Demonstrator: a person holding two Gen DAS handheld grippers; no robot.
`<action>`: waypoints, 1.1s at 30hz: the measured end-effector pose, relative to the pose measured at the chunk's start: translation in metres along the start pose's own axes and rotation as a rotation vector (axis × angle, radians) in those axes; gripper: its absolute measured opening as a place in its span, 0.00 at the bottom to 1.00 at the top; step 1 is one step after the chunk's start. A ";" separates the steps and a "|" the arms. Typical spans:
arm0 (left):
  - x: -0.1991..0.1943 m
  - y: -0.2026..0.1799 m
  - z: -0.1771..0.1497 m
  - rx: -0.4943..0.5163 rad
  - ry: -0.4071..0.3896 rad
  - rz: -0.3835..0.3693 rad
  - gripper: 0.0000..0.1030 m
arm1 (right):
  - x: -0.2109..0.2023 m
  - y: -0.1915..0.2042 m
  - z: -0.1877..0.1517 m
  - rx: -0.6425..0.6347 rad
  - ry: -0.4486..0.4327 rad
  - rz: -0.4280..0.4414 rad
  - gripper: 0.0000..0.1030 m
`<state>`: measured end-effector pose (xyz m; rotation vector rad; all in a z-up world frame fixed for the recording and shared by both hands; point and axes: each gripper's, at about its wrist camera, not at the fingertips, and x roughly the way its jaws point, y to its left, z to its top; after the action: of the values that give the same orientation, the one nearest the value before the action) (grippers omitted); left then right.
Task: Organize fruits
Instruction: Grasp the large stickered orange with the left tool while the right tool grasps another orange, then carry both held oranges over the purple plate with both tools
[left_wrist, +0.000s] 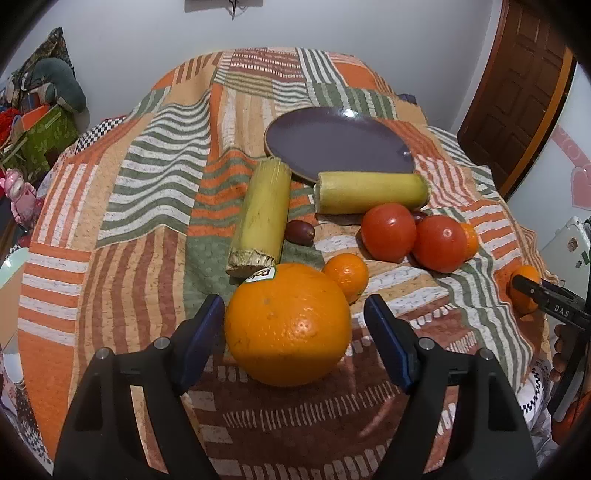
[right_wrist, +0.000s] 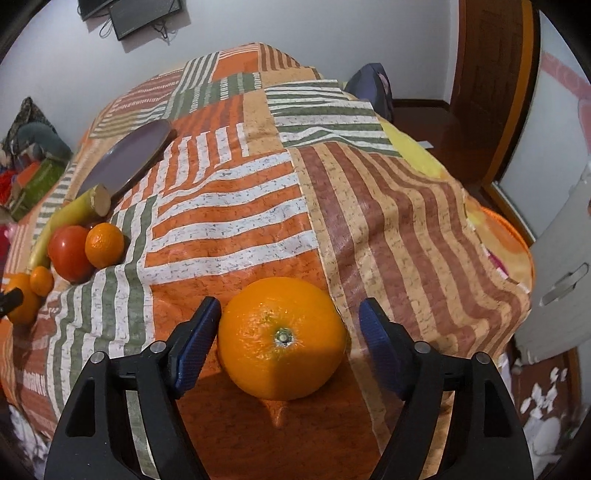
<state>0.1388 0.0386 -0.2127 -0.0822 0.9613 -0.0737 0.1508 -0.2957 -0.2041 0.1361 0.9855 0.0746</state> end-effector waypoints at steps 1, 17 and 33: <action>0.002 0.001 0.000 -0.004 0.007 -0.001 0.75 | 0.003 0.001 -0.001 -0.007 0.009 -0.003 0.72; 0.006 0.012 0.007 -0.059 0.017 -0.045 0.68 | -0.004 0.013 0.013 -0.035 -0.039 0.024 0.62; -0.050 0.006 0.067 -0.030 -0.194 -0.041 0.67 | -0.038 0.071 0.083 -0.166 -0.261 0.096 0.62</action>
<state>0.1654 0.0519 -0.1341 -0.1340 0.7676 -0.0876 0.1988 -0.2372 -0.1173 0.0387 0.7090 0.2204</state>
